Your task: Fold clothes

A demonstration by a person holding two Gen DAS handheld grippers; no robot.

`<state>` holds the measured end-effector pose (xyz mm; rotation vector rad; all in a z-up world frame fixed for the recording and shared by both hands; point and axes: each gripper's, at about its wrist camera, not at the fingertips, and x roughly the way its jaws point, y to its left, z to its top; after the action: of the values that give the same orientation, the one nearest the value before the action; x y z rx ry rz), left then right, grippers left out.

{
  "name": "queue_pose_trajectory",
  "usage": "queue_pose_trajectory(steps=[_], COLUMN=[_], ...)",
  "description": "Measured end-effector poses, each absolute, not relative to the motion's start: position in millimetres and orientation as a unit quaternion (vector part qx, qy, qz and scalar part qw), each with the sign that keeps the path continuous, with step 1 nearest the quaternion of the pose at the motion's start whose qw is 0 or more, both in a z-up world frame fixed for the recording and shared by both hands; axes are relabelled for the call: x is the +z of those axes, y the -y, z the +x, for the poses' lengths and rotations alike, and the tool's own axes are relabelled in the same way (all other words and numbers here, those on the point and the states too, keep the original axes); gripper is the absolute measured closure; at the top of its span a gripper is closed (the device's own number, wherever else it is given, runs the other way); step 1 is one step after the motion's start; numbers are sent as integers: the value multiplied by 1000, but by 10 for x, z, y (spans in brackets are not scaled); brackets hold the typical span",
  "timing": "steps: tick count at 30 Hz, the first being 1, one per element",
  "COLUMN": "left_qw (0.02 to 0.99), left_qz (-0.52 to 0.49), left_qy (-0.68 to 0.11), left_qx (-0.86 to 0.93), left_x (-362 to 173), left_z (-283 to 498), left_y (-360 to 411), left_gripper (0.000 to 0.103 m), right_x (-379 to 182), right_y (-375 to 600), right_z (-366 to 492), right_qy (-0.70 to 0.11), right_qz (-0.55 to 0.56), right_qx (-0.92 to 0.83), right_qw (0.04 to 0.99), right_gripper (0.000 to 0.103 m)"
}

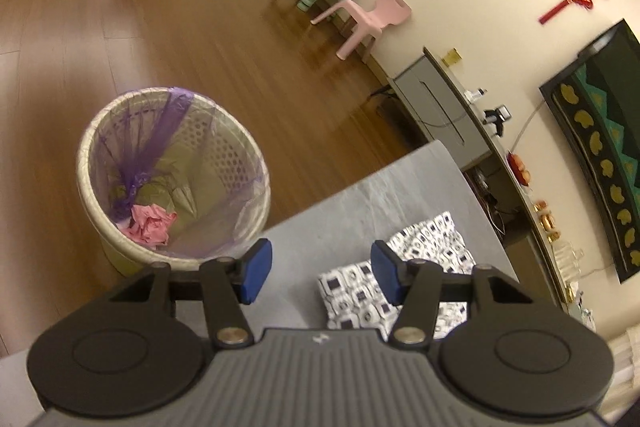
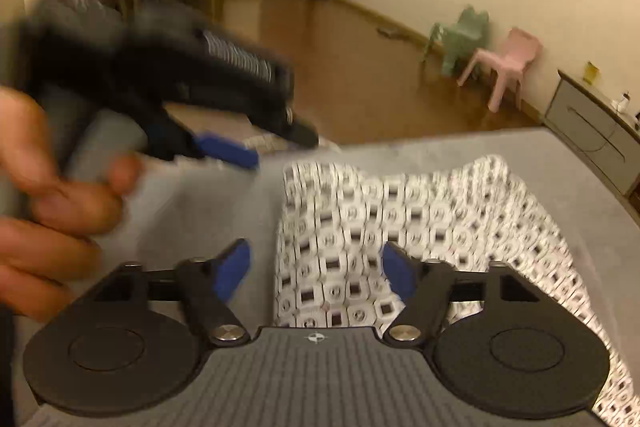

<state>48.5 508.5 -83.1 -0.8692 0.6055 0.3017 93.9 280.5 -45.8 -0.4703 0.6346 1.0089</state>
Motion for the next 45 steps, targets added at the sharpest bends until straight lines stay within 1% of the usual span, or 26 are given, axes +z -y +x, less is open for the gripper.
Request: queue_pose_trajectory(steps=[2, 5, 9, 12, 13, 18, 19, 21, 22, 23, 24, 25, 26, 27, 30, 31, 32, 33, 34, 36, 37, 39, 40, 41, 42, 45], left_qw=[854, 852, 862, 869, 877, 911, 911, 909, 904, 898, 892, 885, 890, 897, 913, 923, 931, 936, 935, 929, 927, 923, 920, 918, 916, 920], left_qz=[-412, -416, -384, -358, -333, -134, -99, -94, -103, -124, -148, -171, -188, -203, -247, -243, -233, -221, -201, -158, -150, -138, -132, -126, -124, -132], left_qy=[-285, -288, -306, -320, -326, -350, -352, -350, -351, -350, -348, -346, -328, -308, -244, -238, -242, -256, -279, -327, -335, -344, -348, -353, -354, -340], left_qx=[142, 138, 127, 118, 118, 175, 189, 208, 223, 236, 248, 260, 253, 243, 212, 178, 139, 99, 86, 68, 79, 106, 119, 133, 143, 145], left_x=[-823, -844, -837, -831, -822, -822, -837, -844, -838, -838, -839, -840, -784, -717, -517, -473, -461, -480, -541, -676, -712, -772, -802, -832, -851, -750], left_z=[473, 518, 625, 705, 740, 919, 947, 953, 946, 914, 878, 843, 780, 712, 509, 512, 555, 626, 711, 885, 906, 923, 932, 941, 929, 875], left_y=[-5073, -5070, -4932, -4825, -4757, -4350, -4286, -4322, -4389, -4486, -4585, -4685, -4705, -4711, -4729, -4633, -4505, -4382, -4294, -4131, -4134, -4171, -4190, -4208, -4227, -4250], left_gripper=[49, 49, 49, 49, 49, 51, 51, 50, 52, 53, 53, 55, 57, 57, 55, 55, 55, 54, 54, 58, 59, 67, 67, 56, 54, 58], right_x=[-400, -207, -123, -207, -248, -442, -472, -523, -543, -554, -564, -560, -519, -456, -255, -219, -210, -229, -293, -434, -511, -561, -571, -570, -570, -468], right_y=[-2732, -2521, -2232, -2185, -2216, -2367, -2398, -2475, -2507, -2529, -2551, -2566, -2550, -2502, -2288, -2243, -2230, -2248, -2320, -2467, -2526, -2544, -2536, -2511, -2481, -2240], right_z=[1103, 1336, 1568, 1629, 1666, 1773, 1766, 1727, 1704, 1673, 1642, 1619, 1616, 1622, 1732, 1807, 1894, 1977, 2052, 2197, 2246, 2351, 2412, 2471, 2521, 2440], right_qy=[-311, -331, -371, -379, -386, -420, -426, -435, -438, -437, -436, -437, -437, -431, -393, -382, -378, -377, -381, -388, -380, -353, -348, -347, -347, -340], right_qz=[-179, -82, 35, 54, 57, 76, 74, 54, 44, 32, 20, 9, 7, 14, 50, 51, 44, 26, -9, -85, -129, -174, -187, -195, -201, -167], right_qx=[453, 438, 426, 406, 403, 405, 409, 416, 422, 435, 447, 460, 469, 474, 459, 437, 414, 394, 381, 351, 334, 307, 293, 280, 270, 272], right_qw=[816, 831, 824, 830, 828, 809, 804, 797, 792, 787, 781, 773, 768, 768, 795, 812, 827, 838, 842, 848, 853, 866, 871, 874, 875, 884], right_gripper=[98, 98, 98, 98, 98, 98, 97, 97, 91, 87, 74, 56, 45, 40, 40, 41, 42, 48, 53, 57, 59, 58, 58, 58, 58, 58])
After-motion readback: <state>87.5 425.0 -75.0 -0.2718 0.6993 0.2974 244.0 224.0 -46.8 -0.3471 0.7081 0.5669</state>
